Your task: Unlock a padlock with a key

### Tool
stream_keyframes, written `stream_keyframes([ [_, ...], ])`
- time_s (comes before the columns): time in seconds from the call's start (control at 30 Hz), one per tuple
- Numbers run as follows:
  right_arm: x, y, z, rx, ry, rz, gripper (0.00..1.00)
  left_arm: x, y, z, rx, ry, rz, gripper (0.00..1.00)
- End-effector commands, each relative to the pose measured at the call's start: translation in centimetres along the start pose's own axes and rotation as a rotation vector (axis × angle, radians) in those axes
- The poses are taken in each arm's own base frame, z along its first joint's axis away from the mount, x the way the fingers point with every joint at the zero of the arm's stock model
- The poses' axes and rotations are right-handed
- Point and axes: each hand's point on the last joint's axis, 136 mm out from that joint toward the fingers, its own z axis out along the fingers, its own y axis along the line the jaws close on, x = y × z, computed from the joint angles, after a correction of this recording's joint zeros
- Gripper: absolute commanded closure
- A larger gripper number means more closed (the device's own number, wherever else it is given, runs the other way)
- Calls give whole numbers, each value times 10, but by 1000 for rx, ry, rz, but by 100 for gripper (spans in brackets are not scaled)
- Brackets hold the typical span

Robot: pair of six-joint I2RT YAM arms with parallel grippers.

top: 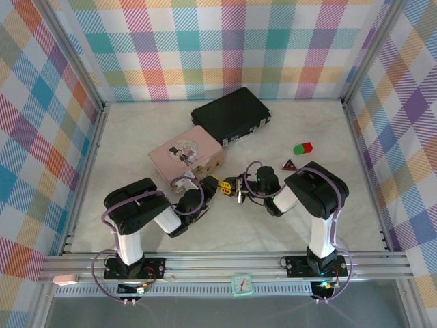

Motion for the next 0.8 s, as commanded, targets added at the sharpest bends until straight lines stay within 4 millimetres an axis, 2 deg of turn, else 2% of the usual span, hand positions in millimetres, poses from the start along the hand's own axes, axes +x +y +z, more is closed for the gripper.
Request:
stream_keyframes([
  [0.0,11,22,2,-25,49,-82,78,19,6,-3,-6,68,-3,100],
  [0.17,4,12,-7,122,-19,-295,68,10,21,-13,-59,34,-5,100],
  [0.3,-2,0,-26,322,-109,-462,61,11,32,-16,-118,50,0,100],
  [0.5,-7,8,-56,502,-231,-669,57,17,59,-27,-264,99,23,100],
  [0.53,-8,9,-59,521,-247,-694,56,18,62,-29,-286,108,28,98],
  [0.7,-12,15,-71,577,-305,-766,56,17,68,-37,-362,131,60,62],
  [0.77,-14,18,-73,595,-318,-795,55,15,69,-39,-389,131,74,53],
])
